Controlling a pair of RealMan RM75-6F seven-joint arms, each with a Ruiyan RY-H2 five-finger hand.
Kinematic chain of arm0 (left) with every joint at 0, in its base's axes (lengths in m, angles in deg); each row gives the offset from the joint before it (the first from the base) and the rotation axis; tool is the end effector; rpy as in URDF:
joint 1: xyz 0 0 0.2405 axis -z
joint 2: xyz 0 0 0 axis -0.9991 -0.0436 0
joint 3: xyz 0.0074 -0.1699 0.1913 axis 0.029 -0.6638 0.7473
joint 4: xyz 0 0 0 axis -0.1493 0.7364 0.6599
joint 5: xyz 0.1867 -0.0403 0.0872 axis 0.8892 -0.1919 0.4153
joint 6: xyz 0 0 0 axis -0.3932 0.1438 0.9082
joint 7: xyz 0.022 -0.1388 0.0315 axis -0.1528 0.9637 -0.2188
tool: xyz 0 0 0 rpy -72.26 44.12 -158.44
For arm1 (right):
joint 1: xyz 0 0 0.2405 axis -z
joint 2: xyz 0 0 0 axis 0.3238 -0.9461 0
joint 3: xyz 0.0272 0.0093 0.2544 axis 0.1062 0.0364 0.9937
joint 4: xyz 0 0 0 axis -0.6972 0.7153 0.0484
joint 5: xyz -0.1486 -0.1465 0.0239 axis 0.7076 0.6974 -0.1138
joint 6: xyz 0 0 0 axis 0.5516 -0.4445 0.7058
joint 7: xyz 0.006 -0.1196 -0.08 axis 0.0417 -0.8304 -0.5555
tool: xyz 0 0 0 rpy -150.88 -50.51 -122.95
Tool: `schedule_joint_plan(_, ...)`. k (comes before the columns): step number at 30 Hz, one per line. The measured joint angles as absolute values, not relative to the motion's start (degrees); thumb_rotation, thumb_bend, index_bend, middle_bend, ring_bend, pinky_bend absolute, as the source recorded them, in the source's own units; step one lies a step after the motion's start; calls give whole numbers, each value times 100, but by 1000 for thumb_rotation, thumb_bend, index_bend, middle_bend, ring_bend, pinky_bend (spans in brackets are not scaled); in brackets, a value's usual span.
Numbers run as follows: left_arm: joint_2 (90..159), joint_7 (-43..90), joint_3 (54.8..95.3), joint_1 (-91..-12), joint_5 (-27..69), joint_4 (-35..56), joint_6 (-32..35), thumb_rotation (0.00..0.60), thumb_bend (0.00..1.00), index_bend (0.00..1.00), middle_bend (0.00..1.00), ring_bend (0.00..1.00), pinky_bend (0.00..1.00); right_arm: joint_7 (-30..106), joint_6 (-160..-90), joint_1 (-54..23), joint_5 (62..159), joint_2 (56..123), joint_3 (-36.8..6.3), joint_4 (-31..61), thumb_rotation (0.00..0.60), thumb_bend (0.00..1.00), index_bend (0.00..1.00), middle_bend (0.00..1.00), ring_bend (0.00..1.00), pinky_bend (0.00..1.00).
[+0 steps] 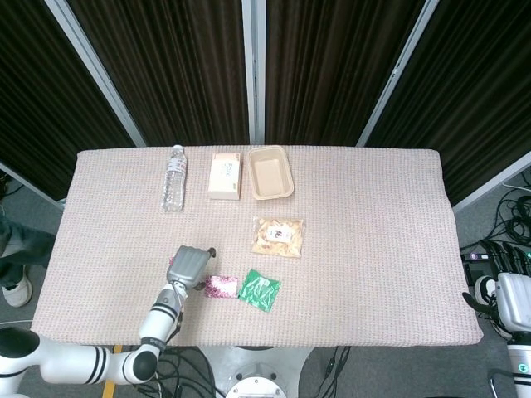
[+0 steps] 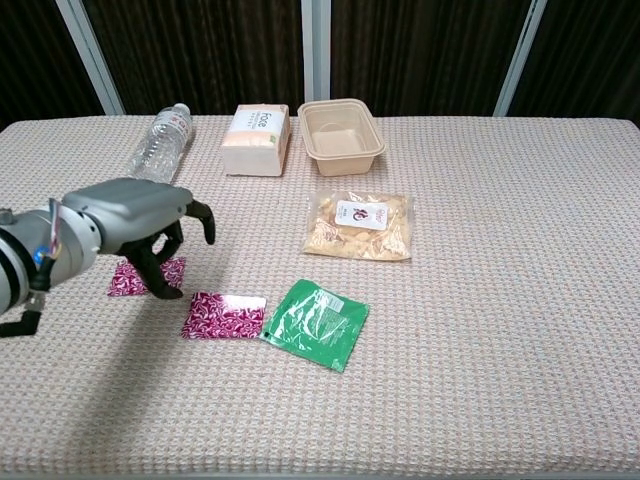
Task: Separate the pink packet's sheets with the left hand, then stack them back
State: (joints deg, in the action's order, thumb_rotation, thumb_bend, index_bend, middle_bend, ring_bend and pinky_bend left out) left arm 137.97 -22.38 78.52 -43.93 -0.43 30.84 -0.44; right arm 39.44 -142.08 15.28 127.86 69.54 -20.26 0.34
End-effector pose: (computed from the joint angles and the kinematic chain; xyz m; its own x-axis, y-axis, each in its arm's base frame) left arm -0.1515 0.2913 -0.0612 0.5659 0.3995 0.7212 0.8239 -0.2417 -0.5126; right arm -0.3423 -0.1827 0.1755 0.3964 -0.0247 0.9177 -0.9097 0.1240 0.3963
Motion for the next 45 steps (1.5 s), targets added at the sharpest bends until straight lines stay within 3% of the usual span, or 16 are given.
schedule_joint_plan(19,13747,-1957,7891,-4552,-556,2244,485,600,225,368,859,846,941,3857,-14125,1474,12750,6972,-2019,-7,600,53,87,92,9,0)
schedule_joint_plan(45,13852,-1748,7808,-4623,-378,2016,520,600,260,503,868,852,940,3800,-14136,1480,12732,6958,-2025,-66,600,53,86,93,8,0)
